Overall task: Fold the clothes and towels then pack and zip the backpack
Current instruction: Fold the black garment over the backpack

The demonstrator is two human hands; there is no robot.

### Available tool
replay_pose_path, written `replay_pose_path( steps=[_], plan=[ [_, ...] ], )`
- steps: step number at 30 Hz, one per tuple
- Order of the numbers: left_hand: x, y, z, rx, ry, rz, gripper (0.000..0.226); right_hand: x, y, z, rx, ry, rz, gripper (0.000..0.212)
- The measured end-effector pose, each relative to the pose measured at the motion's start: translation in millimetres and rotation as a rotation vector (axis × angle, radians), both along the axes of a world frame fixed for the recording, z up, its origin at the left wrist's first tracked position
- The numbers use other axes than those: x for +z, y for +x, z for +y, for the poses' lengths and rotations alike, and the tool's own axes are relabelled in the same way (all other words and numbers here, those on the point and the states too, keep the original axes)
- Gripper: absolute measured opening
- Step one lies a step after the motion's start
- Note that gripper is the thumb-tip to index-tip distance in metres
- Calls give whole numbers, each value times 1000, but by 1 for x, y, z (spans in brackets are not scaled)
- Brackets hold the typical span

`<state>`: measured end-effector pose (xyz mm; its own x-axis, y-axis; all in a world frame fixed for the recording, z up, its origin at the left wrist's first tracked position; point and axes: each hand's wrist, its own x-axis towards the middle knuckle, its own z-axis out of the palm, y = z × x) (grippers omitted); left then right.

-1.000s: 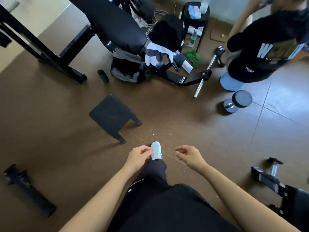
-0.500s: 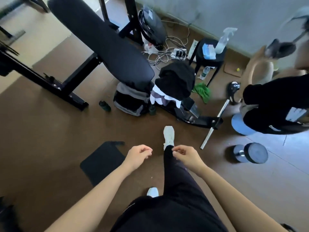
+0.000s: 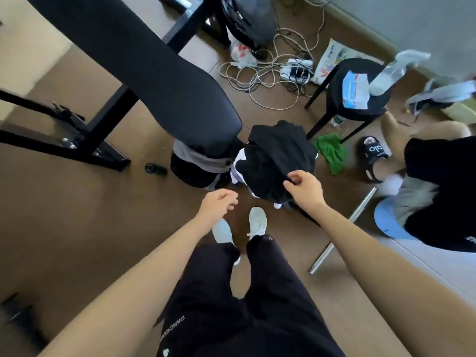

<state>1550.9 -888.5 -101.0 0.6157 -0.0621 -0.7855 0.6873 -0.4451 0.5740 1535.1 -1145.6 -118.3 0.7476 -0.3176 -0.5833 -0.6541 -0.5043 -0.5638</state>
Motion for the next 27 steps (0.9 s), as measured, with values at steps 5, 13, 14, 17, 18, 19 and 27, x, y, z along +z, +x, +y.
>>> replay_pose_path(
  steps=[5,13,14,17,18,19,27],
  plan=[
    [-61,95,-35,86,1,11,14,-42,58,-18,-35,-78,108,81],
    [-148,130,-59,-214,101,181,63,-82,73,-29,-114,-215,108,23],
    [-152,129,-58,-238,103,196,46,-81,75,-31,-130,-210,104,14],
    [-151,126,-53,-229,111,129,28,-71,77,-34,-166,-217,61,9],
    [-146,125,-51,-186,94,122,32,-65,77,-34,-172,-232,28,10],
    [-138,125,-48,-149,80,120,33,-58,77,-34,-182,-240,-12,10],
    [-42,124,-7,408,-170,68,23,13,89,4,-257,-45,-247,15]
  ],
)
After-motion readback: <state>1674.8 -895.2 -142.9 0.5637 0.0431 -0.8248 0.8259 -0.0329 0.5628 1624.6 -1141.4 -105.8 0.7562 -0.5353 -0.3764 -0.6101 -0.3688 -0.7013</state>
